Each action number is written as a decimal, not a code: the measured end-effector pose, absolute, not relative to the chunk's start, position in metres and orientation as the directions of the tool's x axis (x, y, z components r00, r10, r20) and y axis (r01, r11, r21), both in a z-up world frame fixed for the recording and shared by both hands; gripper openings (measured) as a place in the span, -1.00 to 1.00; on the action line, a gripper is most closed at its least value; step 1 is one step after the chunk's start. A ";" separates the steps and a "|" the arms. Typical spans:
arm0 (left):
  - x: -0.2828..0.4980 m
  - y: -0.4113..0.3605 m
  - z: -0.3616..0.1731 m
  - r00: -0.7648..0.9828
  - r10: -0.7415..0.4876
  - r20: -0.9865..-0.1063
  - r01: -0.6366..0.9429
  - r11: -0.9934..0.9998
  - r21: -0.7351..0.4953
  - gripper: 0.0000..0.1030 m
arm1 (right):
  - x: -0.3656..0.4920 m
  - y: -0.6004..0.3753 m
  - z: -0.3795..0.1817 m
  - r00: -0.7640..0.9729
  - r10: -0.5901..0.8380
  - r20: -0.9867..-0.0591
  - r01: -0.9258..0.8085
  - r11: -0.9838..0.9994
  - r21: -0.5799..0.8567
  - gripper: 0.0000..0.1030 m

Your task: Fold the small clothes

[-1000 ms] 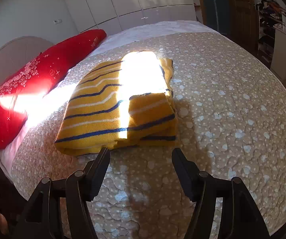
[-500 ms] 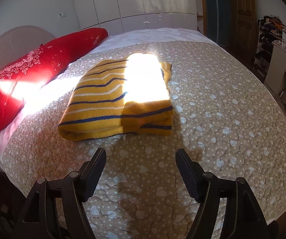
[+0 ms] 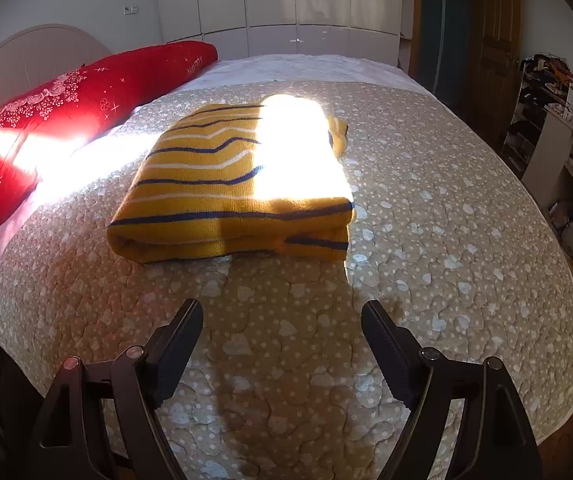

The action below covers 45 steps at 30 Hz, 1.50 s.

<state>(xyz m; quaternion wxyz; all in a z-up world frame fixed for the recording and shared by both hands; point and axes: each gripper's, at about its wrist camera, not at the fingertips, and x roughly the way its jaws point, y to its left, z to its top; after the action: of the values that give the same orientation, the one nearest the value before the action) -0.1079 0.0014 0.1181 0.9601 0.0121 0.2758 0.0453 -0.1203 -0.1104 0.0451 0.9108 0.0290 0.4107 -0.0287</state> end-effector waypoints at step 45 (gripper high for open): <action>-0.089 -0.018 0.043 0.635 -0.042 -0.771 0.035 0.999 -0.025 1.00 | -0.125 -0.139 0.014 0.563 -0.129 -0.817 0.190 0.982 -0.025 0.67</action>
<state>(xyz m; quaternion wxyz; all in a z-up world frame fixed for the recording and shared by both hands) -0.0888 -0.0178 0.0425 0.9042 -0.0039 0.4266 -0.0214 -0.1245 -0.1388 0.0137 0.8833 0.0330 0.4588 -0.0903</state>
